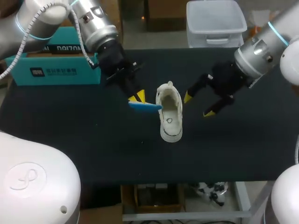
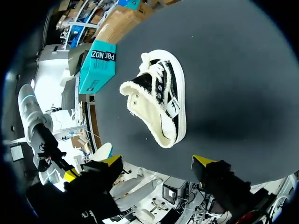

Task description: Open the shoe tongue, take the insole out of the shoe, put the insole back into the shoe, and pack the shoe into the shoebox

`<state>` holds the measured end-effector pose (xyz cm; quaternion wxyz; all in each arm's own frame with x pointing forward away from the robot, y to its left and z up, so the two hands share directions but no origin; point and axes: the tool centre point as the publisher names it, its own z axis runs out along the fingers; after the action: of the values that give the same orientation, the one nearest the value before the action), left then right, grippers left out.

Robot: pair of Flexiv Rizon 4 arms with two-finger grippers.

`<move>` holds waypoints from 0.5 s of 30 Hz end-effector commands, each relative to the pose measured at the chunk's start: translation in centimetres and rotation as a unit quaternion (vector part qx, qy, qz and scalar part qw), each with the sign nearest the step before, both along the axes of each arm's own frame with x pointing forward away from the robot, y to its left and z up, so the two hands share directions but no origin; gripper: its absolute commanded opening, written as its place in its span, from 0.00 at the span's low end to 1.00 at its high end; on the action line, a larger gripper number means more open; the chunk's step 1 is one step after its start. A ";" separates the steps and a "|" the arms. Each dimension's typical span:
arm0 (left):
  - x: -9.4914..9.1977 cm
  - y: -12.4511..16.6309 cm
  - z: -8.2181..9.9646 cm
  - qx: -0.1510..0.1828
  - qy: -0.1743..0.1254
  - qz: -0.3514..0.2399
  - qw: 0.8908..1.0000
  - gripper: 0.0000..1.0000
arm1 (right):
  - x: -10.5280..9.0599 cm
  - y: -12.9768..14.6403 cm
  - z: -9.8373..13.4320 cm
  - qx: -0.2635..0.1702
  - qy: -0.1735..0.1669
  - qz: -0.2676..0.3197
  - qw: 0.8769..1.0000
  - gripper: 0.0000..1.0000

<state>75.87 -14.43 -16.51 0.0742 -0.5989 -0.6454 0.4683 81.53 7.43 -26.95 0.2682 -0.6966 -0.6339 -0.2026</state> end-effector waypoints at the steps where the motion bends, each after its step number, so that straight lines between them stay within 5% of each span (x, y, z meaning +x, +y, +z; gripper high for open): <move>1: 0.2 -0.5 -0.1 -0.002 0.016 0.004 1.000 0.00 | 0.8 -0.2 -0.1 0.023 0.059 0.027 0.998 1.00; 8: 1.4 -0.9 0.3 -0.012 0.083 0.016 0.996 0.00 | 0.0 -0.3 0.1 0.089 0.156 -0.032 0.983 1.00; 15: 2.5 -0.3 1.0 -0.039 0.151 0.020 0.988 0.00 | -1.4 -0.5 0.7 0.130 0.210 -0.080 0.966 1.00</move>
<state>77.45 -15.04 -15.11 0.1125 -0.5193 -0.6466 0.5473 80.35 7.66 -26.05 0.4430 -0.7412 -0.4813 -0.1506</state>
